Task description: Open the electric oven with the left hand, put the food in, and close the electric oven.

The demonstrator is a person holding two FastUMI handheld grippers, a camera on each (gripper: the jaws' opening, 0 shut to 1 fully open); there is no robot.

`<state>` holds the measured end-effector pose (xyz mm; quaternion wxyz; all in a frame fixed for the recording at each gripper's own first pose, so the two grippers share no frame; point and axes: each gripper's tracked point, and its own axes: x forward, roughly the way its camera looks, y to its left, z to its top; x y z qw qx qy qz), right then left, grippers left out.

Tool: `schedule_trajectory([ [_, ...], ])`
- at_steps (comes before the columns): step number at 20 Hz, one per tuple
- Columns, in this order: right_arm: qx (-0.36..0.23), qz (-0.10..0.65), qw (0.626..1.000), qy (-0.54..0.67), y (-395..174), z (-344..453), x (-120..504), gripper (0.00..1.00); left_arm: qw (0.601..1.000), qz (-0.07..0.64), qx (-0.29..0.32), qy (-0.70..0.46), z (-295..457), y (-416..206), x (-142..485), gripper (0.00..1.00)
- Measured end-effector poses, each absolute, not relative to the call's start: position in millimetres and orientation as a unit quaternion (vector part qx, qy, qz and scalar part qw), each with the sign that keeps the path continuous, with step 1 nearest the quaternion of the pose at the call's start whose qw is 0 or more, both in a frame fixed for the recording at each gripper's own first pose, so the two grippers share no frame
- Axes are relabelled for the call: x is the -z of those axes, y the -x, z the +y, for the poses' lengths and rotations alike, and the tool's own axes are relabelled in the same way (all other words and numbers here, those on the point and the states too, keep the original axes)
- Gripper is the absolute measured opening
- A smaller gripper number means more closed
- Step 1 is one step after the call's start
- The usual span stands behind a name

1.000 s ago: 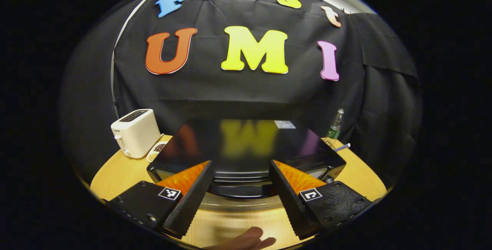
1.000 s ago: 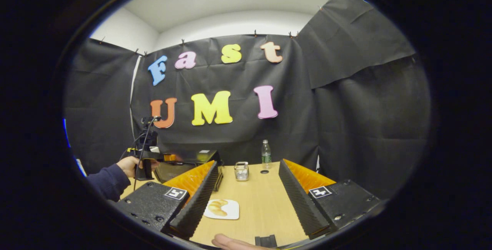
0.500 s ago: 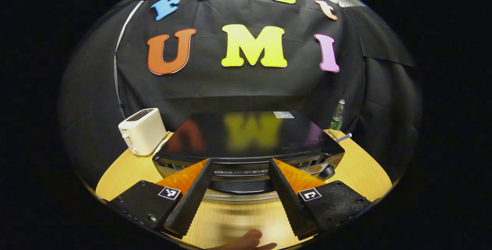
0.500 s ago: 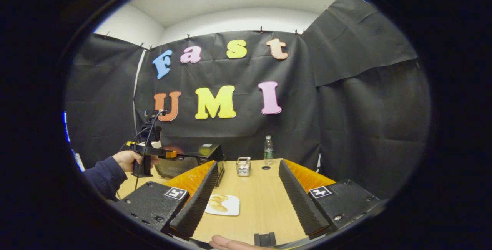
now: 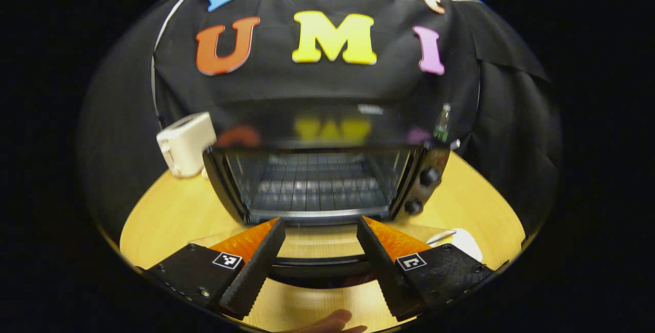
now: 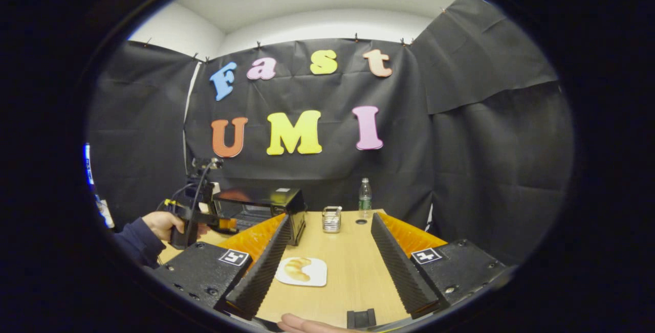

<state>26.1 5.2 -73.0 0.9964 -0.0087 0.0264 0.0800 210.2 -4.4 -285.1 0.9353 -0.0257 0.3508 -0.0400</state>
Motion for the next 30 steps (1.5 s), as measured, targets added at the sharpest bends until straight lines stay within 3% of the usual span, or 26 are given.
schedule_trajectory([
  [1, -0.083, 0.03, 0.996, 0.009, -26.6, 6.8, 75.1, 0.96, 0.931, 0.365, 0.032, 0.015, -1.5, -200.8, 301.3, 0.94],
  [2, -0.083, 0.031, 0.996, 0.011, -27.4, 7.4, 75.8, 0.96, 0.933, 0.357, 0.035, 0.011, -5.4, -202.8, 307.1, 1.0],
  [3, -0.08, 0.032, 0.996, 0.014, -28.7, 5.4, 76.6, 0.96, 0.93, 0.364, 0.035, 0.014, -9.0, -198.3, 318.8, 0.84],
  [4, -0.078, 0.033, 0.996, 0.017, -29.6, 4.2, 79.1, 0.96, 0.927, 0.372, 0.038, 0.019, -10.5, -196.2, 327.4, 0.95],
  [10, -0.085, 0.046, 0.995, 0.02, -31.0, 14.5, 89.8, 0.97, 0.924, 0.38, 0.041, 0.016, -10.5, -191.9, 339.0, 0.96],
  [18, -0.117, 0.089, 0.989, 0.018, -58.7, 38.9, 134.9, 0.97, 0.947, 0.318, 0.041, 0.006, -7.2, -195.9, 331.2, 0.95],
  [23, -0.122, 0.151, 0.981, 0.009, -107.8, 56.7, 190.0, 0.97, 0.968, 0.249, 0.03, 0.024, -10.3, -172.0, 274.1, 0.93],
  [29, -0.181, 0.246, 0.952, 0.011, -155.6, 91.4, 266.0, 0.97, 0.989, 0.141, 0.02, 0.043, -2.7, -114.3, 174.4, 0.92],
  [30, -0.194, 0.262, 0.945, 0.008, -159.1, 98.4, 279.1, 0.94, 0.99, 0.13, 0.02, 0.045, -1.7, -102.9, 160.3, 0.93],
])
